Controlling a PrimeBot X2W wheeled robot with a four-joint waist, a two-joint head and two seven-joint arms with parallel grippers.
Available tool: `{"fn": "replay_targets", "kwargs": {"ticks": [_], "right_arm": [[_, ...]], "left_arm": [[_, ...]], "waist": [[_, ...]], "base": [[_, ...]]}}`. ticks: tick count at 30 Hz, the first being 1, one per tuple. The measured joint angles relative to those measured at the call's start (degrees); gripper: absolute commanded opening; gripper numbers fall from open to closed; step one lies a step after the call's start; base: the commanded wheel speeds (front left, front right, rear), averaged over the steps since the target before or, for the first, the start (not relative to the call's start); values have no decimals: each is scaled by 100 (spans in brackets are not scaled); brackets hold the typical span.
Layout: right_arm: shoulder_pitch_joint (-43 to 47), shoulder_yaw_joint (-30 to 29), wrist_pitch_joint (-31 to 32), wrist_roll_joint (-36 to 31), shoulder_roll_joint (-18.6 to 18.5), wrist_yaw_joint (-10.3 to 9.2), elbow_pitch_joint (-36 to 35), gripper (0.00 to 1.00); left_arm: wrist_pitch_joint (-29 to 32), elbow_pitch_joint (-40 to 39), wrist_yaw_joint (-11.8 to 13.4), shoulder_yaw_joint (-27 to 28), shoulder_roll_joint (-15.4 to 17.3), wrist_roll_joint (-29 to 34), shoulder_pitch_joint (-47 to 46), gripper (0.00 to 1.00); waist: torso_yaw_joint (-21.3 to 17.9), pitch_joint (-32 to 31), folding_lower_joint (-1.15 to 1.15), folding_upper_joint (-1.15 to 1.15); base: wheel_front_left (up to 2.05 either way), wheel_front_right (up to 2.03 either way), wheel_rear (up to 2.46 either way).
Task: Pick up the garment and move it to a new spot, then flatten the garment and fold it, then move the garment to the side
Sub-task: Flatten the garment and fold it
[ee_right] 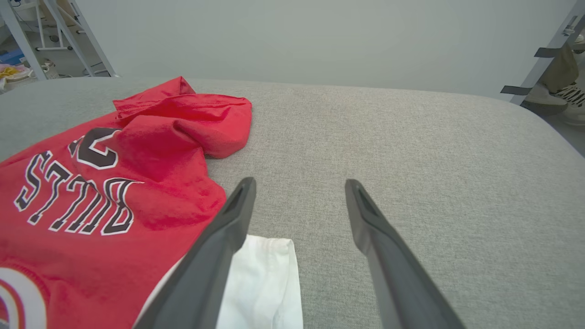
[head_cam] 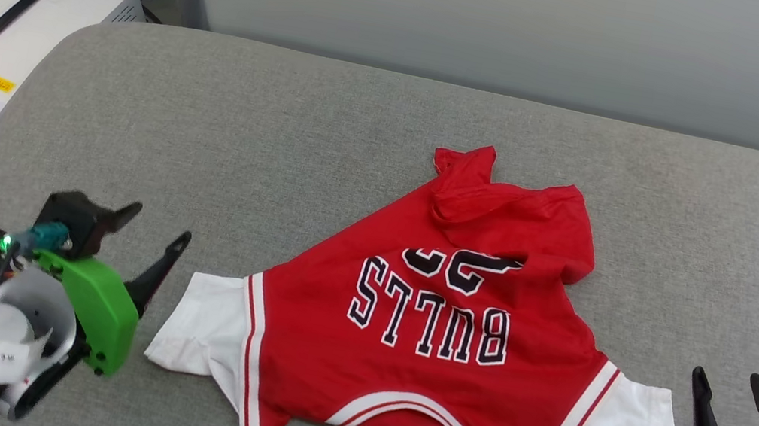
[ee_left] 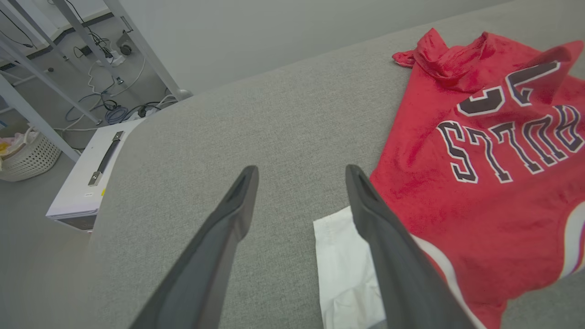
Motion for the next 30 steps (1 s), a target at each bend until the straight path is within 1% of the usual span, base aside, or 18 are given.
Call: {"fn": "replay_targets", "kwargs": {"ticks": [2,3,5,7,11,13,15,20,25,30], "right_arm": [[-1,32,0,-1,5,0,-15,100],[-7,54,0,-1,4,0,-24,100],[-36,118,16,-2,-2,0,-57,100],[-63,149,19,-3,-29,0,-96,100],[-243,212,49,-9,-100,0,-174,100],[-303,240,51,-10,-119,0,-234,100],[-379,269,68,-14,-127,0,-247,100],[-583,333,69,-49,-151,0,-248,100],[-812,399,69,-49,-208,0,-210,100],[-923,455,57,-49,-234,0,-119,100]], "left_arm": [[244,-148,-54,108,103,-98,-240,100],[408,-189,-109,172,114,-271,-352,100],[884,-230,-290,134,204,-341,-567,100],[1283,-180,-449,127,207,-569,-752,100],[2405,46,-826,-196,203,-717,-1076,100],[2755,197,-949,-287,144,-870,-1161,100],[3048,415,-1056,-416,81,-879,-1256,100],[3364,1027,-1247,-578,-192,-945,-1321,100],[3479,1613,-1415,-770,-481,-978,-1334,100],[3594,2014,-1569,-911,-577,-978,-1510,100]], "waist": [[-23,26,0,0],[-36,46,0,0],[-80,91,0,0],[-113,155,0,0],[-204,316,0,0],[-248,404,0,0],[-301,507,0,0],[-418,755,0,0],[-542,1005,0,0],[-644,1188,0,1]], "base": [[0,0,0],[0,0,0],[0,0,0],[0,0,0],[0,0,0],[0,0,0],[0,0,0],[0,0,0],[0,0,0],[0,0,0]]}}
